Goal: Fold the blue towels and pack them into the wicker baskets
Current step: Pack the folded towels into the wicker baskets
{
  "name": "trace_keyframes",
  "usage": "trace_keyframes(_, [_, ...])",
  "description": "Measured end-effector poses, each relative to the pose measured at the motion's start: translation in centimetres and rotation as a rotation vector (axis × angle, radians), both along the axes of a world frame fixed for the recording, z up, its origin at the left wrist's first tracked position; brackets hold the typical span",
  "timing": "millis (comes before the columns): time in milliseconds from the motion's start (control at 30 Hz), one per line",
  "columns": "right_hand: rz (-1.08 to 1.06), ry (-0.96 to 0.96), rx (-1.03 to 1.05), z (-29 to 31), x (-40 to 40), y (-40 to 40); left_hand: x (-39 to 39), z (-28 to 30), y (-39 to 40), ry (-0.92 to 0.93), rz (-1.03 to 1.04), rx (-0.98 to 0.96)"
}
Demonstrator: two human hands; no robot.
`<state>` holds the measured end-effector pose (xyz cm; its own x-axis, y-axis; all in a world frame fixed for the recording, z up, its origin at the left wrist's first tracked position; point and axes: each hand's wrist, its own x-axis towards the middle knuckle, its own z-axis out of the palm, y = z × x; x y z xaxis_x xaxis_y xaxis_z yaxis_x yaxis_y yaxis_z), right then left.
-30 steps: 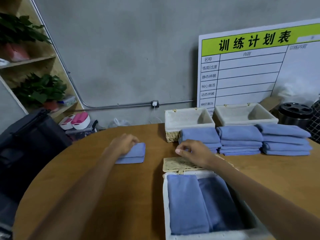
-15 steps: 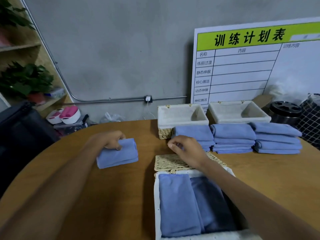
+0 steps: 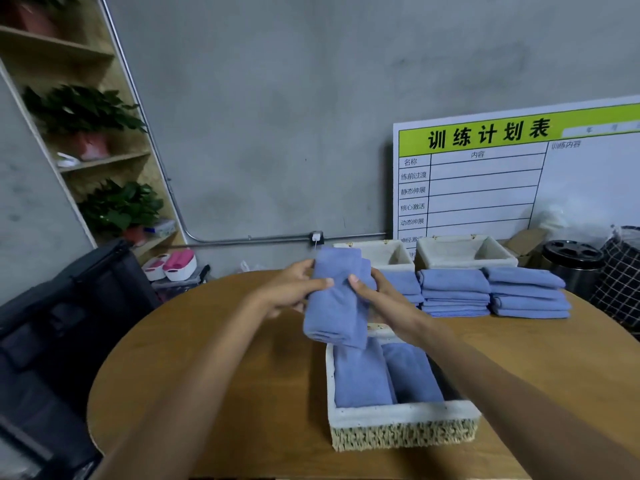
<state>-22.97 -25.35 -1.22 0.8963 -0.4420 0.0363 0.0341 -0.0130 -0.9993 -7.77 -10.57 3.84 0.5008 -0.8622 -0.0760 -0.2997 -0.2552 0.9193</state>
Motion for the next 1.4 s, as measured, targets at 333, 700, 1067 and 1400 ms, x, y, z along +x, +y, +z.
trace_keyframes(333, [-0.103, 0.351, -0.320, -2.3, -7.5, -4.3, -9.2, -6.4, -3.6, 0.040, -0.020, -0.021])
trace_keyframes(700, [0.061, 0.718, -0.753, -5.7, -7.7, -4.0, -10.5, -11.1, -5.5, -0.435, -0.048, 0.182])
trace_keyframes(1067, [-0.045, 0.405, -1.485, -4.8, -8.7, -4.2, -9.9, -10.6, -6.1, -0.772, -0.208, 0.094])
trace_keyframes(1400, [0.357, 0.669, -1.374, -4.5, -11.2, -7.2, -9.0, -10.8, -4.6, -0.882, -0.366, 0.342])
